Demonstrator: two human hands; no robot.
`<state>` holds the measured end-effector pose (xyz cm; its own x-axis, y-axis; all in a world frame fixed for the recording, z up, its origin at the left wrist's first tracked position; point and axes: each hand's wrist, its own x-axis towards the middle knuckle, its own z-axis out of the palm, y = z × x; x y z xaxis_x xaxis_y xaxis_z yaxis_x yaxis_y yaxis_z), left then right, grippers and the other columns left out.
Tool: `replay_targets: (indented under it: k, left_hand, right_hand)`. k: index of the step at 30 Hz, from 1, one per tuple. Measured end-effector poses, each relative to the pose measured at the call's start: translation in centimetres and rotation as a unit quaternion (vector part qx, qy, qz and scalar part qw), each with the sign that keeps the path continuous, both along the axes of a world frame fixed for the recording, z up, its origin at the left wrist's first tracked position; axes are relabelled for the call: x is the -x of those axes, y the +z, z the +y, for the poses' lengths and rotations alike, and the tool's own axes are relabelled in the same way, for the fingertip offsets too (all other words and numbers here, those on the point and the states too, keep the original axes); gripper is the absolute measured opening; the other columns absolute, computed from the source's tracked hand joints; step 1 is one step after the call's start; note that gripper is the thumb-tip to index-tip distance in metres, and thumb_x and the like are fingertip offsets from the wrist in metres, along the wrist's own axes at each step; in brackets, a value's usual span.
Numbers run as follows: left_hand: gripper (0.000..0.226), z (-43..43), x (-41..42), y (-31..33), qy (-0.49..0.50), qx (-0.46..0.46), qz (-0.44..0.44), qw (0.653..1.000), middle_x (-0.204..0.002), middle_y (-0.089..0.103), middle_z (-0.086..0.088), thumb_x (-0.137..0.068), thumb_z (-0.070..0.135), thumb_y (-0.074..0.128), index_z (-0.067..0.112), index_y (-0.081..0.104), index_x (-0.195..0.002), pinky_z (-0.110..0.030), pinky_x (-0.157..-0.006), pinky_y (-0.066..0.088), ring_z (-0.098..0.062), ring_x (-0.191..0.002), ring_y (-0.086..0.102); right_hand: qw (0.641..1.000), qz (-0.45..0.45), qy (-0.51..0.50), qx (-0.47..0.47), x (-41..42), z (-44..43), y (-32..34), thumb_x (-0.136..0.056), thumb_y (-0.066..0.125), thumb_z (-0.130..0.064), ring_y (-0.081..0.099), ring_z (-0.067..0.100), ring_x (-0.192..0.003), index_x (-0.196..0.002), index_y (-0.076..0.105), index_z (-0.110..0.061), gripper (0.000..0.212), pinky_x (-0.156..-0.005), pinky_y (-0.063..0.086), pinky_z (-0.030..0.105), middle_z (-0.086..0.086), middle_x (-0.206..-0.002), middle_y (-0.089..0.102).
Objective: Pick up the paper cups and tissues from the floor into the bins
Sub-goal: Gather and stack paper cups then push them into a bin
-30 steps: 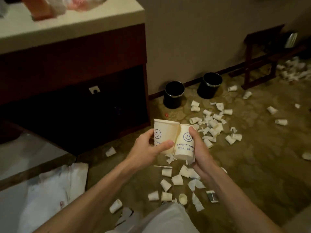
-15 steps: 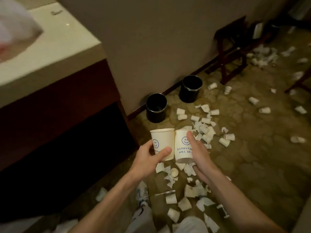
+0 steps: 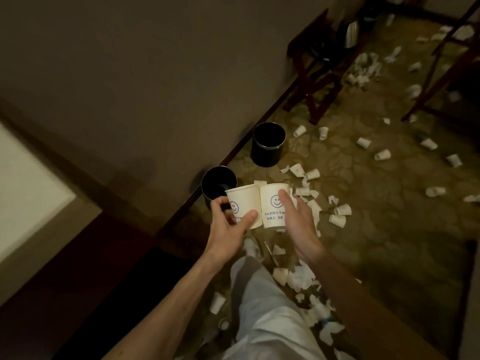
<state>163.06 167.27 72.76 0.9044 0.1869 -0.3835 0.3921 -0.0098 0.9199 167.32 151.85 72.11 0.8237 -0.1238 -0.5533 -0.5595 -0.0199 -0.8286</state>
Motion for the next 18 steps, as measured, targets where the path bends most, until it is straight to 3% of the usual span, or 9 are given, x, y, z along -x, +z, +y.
replay_targets:
  k: [4, 6, 10, 13, 16, 18]
  left_hand:
    - [0.060, 1.5, -7.6, -3.1, 0.061, 0.014, 0.005, 0.998, -0.116, 0.058, -0.001, -0.086, 0.030, 0.074, 0.030, 0.035, -0.132, -0.045, -0.083, 0.060, -0.019, -0.102, 0.066]
    - [0.062, 2.5, -11.9, -5.5, 0.110, 0.031, 0.017, 0.993, -0.117, 0.059, -0.002, -0.086, 0.032, 0.074, 0.031, 0.036, -0.135, -0.042, -0.078, 0.061, -0.019, -0.097, 0.069]
    - [0.063, 3.7, -19.2, -10.6, 0.251, 0.048, 0.066, 0.965, -0.119, 0.058, 0.001, -0.088, 0.034, 0.071, 0.032, 0.035, -0.140, -0.025, -0.064, 0.059, -0.015, -0.088, 0.071]
    - [0.062, 4.7, -22.4, -13.9, 0.332, 0.040, 0.129, 0.933, -0.116, 0.059, 0.000, -0.089, 0.037, 0.070, 0.032, 0.036, -0.142, -0.021, -0.059, 0.056, -0.011, -0.086, 0.068]
    - [0.064, 6.0, -24.7, -18.3, 0.371, 0.063, 0.193, 0.906, -0.119, 0.060, -0.006, -0.089, 0.040, 0.070, 0.030, 0.037, -0.143, -0.024, -0.059, 0.057, -0.016, -0.091, 0.068]
    - [0.063, 7.0, -25.9, -21.4, 0.380, 0.087, 0.237, 0.890, -0.119, 0.062, -0.008, -0.087, 0.041, 0.071, 0.028, 0.040, -0.140, -0.035, -0.069, 0.061, -0.022, -0.095, 0.069]
  right_hand:
    - [0.999, 0.014, 0.029, 0.021, -8.0, 2.7, -3.1, -0.093, 0.058, -0.040, 0.070, 0.018, -0.078, -0.136, 0.048, -0.018, 0.049, -0.062, 0.056, 0.032, 0.003, -0.094, 0.071]
    - [0.998, 0.024, 0.054, 0.027, -13.0, 4.6, -5.7, -0.092, 0.058, -0.039, 0.069, 0.015, -0.079, -0.138, 0.046, -0.020, 0.051, -0.057, 0.052, 0.026, 0.002, -0.097, 0.068]
    - [0.988, 0.032, 0.132, 0.071, -22.2, 8.4, -11.3, -0.094, 0.059, -0.034, 0.066, 0.002, -0.059, -0.124, 0.059, -0.011, 0.038, -0.044, 0.046, 0.015, -0.001, -0.085, 0.067]
    - [0.971, 0.073, 0.206, 0.091, -25.9, 10.8, -14.8, -0.095, 0.053, -0.043, 0.068, 0.013, -0.074, -0.126, 0.057, -0.015, 0.042, -0.058, 0.053, 0.025, 0.002, -0.091, 0.068]
    - [0.959, 0.093, 0.247, 0.105, -29.3, 12.5, -19.4, -0.097, 0.054, -0.039, 0.061, 0.008, -0.070, -0.137, 0.041, -0.016, 0.049, -0.043, 0.042, 0.010, -0.004, -0.086, 0.060]
    - [0.947, 0.104, 0.276, 0.126, -31.0, 13.4, -22.3, -0.096, 0.057, -0.036, 0.059, 0.007, -0.067, -0.135, 0.034, -0.012, 0.051, -0.039, 0.040, 0.010, -0.006, -0.082, 0.057]
